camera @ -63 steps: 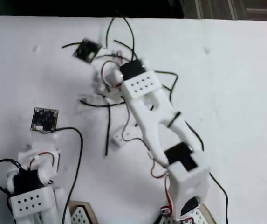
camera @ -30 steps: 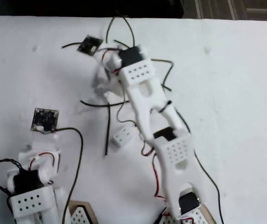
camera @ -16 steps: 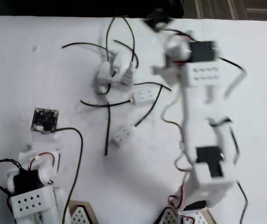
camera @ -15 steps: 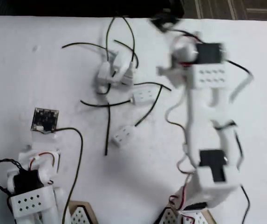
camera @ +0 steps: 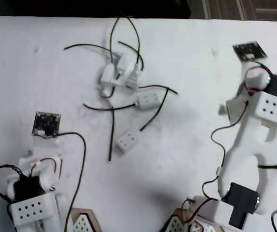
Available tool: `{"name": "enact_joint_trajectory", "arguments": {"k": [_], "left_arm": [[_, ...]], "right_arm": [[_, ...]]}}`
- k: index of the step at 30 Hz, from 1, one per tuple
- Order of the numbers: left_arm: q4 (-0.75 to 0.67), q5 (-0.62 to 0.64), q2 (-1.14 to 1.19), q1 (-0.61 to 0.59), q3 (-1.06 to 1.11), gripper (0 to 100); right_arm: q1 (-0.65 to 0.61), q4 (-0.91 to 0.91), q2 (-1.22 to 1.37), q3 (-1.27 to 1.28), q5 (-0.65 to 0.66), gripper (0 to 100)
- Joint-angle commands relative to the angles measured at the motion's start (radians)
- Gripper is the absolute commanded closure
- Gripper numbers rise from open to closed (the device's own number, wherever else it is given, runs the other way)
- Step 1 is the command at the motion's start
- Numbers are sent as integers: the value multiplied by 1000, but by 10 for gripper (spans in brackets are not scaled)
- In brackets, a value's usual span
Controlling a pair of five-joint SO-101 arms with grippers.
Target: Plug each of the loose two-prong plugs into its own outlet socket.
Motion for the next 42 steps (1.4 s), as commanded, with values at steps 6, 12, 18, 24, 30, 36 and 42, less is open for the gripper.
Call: {"name": "enact_joint_trajectory", "arguments": {"k": [6,12,18,24,30,36,42], "left_arm": [[-18,-8,-8,-7,-5,943],[-18,-8,-8,-7,-5,943],[-18,-8,-8,-7,-5,943],[-18,-8,-8,-7,-5,943],[-18,-8,-8,-7,-5,943],[-18,-8,-8,-7,-5,943],[-18,-8,-8,-7,-5,943]], "right_arm": [[-82,10,-54,81,-192,829],[-384,10,-54,80,-466,820],[-490,10,-54,75,-511,870],[-341,8,-45,141,-315,885],[-225,-36,-44,299,-110,752],[-209,-309,-44,503,-80,726],[-191,-467,-42,611,-80,726]]}}
